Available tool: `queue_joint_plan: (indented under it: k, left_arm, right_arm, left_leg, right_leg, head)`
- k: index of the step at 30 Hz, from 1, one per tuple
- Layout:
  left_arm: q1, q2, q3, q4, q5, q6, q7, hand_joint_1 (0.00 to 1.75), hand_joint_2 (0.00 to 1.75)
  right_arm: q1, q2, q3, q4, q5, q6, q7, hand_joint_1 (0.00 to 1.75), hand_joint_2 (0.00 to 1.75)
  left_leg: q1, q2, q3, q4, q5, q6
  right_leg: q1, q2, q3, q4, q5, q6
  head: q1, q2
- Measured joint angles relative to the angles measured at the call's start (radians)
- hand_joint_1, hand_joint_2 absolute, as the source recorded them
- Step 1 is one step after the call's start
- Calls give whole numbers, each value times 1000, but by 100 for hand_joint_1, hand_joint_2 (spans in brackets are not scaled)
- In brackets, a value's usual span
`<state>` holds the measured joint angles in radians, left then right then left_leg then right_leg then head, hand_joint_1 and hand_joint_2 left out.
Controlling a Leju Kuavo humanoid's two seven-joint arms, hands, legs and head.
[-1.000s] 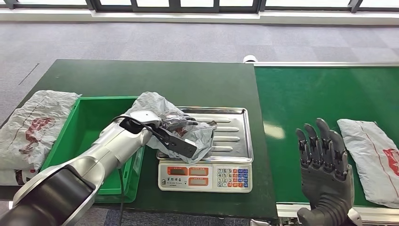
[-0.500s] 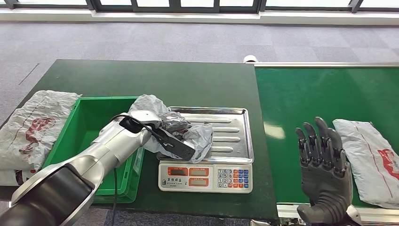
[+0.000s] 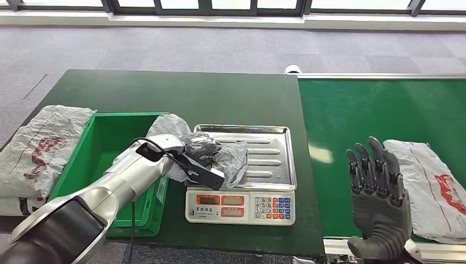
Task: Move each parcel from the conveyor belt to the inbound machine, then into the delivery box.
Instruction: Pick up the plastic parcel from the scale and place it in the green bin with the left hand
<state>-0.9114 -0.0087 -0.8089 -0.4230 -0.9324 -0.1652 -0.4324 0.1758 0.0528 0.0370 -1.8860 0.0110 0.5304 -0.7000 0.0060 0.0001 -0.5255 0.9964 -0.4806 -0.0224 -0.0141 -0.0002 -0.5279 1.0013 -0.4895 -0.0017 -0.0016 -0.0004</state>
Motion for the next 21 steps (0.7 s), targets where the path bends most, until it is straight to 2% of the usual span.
queue_joint_plan:
  k: [2,4,6,9,12,21]
  left_arm:
    - [58,8,26,-45,13,234,58,175,175]
    - [134,19,75,-131,-23,437,152,175,175]
    - [219,32,142,-256,-77,534,222,175,175]
    - [326,47,233,-426,-119,554,249,175,175]
    - [390,58,291,-527,-124,553,251,175,175]
    - [451,70,361,-632,-133,551,250,175,175]
  right_arm:
    - [28,0,0,-17,2,-8,-1,0,175]
    - [58,1,0,-38,6,-8,-1,0,175]
    - [77,1,0,-52,10,-6,-1,0,175]
    - [90,1,0,-64,10,-4,-1,0,175]
    - [96,1,0,-68,10,-4,-1,0,175]
    - [100,1,0,-72,10,-4,-1,0,175]
  left_leg:
    - [0,0,2,0,1,-1]
    - [0,0,1,1,3,-2]
    - [-1,0,-1,1,3,-2]
    - [-2,1,-5,1,3,-2]
    - [-2,0,-9,1,3,-2]
    - [-2,0,-11,1,3,-2]
  right_leg:
    - [0,0,-2,0,1,0]
    - [0,0,-5,1,1,0]
    - [0,1,-8,1,2,0]
    - [0,2,-13,1,1,0]
    - [0,2,-17,0,2,0]
    - [0,2,-18,0,2,1]
  head:
    - [0,0]
    - [0,0]
    - [0,0]
    - [0,0]
    - [0,0]
    - [0,0]
